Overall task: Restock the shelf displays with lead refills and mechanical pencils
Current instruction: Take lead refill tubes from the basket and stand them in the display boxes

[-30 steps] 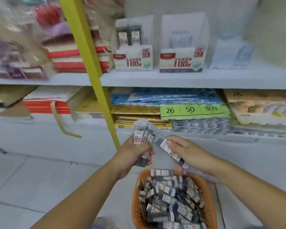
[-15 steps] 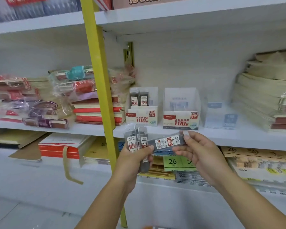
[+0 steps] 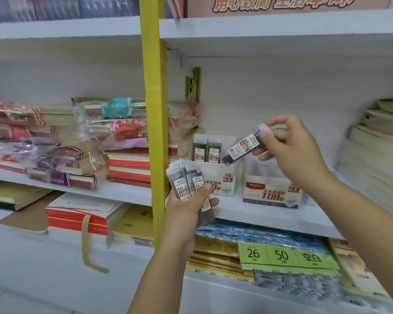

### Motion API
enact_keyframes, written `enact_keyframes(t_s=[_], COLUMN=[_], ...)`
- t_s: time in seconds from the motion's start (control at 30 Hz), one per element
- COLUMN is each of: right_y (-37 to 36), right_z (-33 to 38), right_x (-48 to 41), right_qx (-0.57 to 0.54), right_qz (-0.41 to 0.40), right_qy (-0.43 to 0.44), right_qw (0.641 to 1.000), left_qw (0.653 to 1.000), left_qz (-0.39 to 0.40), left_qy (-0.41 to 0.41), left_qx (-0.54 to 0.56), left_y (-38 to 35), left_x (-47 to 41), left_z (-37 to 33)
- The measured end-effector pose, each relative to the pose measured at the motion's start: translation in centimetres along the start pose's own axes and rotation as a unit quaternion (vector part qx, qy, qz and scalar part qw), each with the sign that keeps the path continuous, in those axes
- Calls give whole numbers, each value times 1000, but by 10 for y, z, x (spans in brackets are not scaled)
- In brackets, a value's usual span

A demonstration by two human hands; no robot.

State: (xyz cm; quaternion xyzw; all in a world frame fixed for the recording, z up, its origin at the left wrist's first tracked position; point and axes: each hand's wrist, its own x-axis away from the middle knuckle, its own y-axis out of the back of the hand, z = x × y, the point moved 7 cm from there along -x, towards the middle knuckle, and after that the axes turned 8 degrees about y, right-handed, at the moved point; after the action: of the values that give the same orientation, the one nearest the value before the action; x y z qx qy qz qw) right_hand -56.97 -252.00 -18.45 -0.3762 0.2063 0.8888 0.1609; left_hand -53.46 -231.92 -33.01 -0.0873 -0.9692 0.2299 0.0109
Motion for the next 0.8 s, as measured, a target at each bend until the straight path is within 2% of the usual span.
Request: enact_keyframes(t_s=[0.13, 0.23, 0.33, 0.5, 0.63, 0.8], right_y=[-31, -62, -80, -87, -91, -94], right_z=[0, -12, -21, -31, -36, -38], right_x=[-53, -71, -78, -87, -88, -76], right_qx=[115, 181, 226, 233, 339, 405], right_qz=[74, 159, 206, 212, 225, 232], right_qy=[68, 84, 100, 91, 124, 128], right_qw=[988, 967, 947, 945, 905, 875], left_qw=[1000, 1000, 1000, 1000, 999, 999], left_qz=[-2, 2, 12, 25, 28, 24], left_qy=[-3, -3, -8, -6, -1, -2], left_qx=[2, -8, -18, -17, -16, -39], left_y=[6, 7, 8, 10, 12, 16], left_x=[-12, -19, -24, -27, -25, -22], left_z=[-6, -8, -10, -10, -9, -11])
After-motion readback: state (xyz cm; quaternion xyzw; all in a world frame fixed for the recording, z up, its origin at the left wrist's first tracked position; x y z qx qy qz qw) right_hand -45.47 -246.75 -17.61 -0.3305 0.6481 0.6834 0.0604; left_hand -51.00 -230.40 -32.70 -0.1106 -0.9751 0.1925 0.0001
